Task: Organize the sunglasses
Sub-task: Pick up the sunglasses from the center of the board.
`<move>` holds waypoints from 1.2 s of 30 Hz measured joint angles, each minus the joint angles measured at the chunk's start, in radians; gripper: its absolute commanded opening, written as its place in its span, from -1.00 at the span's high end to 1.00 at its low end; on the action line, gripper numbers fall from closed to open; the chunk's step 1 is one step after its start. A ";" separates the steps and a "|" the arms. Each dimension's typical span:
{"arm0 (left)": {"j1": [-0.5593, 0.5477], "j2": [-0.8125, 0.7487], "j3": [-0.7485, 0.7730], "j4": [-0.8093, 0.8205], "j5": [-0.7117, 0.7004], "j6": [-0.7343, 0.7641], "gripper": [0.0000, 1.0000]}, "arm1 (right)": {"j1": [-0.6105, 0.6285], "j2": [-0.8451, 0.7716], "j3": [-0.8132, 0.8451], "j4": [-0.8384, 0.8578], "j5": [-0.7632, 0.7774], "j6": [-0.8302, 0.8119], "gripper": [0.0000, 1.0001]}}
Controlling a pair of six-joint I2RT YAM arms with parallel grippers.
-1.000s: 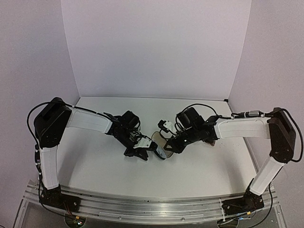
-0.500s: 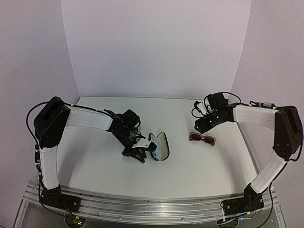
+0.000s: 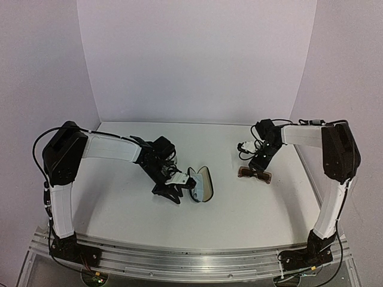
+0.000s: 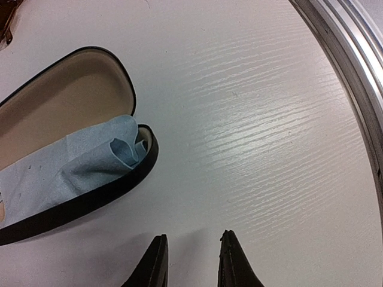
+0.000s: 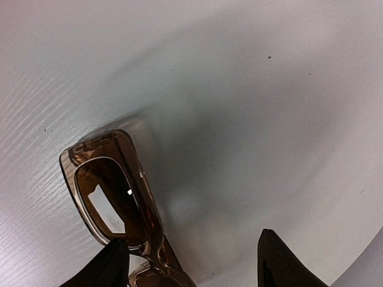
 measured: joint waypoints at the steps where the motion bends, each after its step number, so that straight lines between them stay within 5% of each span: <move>1: 0.002 0.000 0.000 0.000 -0.001 0.000 0.55 | 0.000 0.007 0.004 -0.017 -0.006 -0.019 -0.29; 10: 0.017 0.000 0.000 0.000 -0.007 -0.001 0.55 | -0.004 0.080 0.035 -0.128 -0.024 -0.121 -0.21; 15: 0.023 0.000 0.000 0.001 -0.008 -0.008 0.55 | -0.004 0.115 0.069 -0.150 -0.022 -0.125 0.38; 20: 0.034 0.000 0.004 -0.010 -0.008 -0.008 0.53 | -0.004 0.125 0.091 -0.152 -0.015 -0.110 0.69; 36: 0.079 0.000 0.029 -0.015 -0.017 -0.008 0.50 | -0.009 0.019 0.098 -0.148 -0.232 0.272 0.87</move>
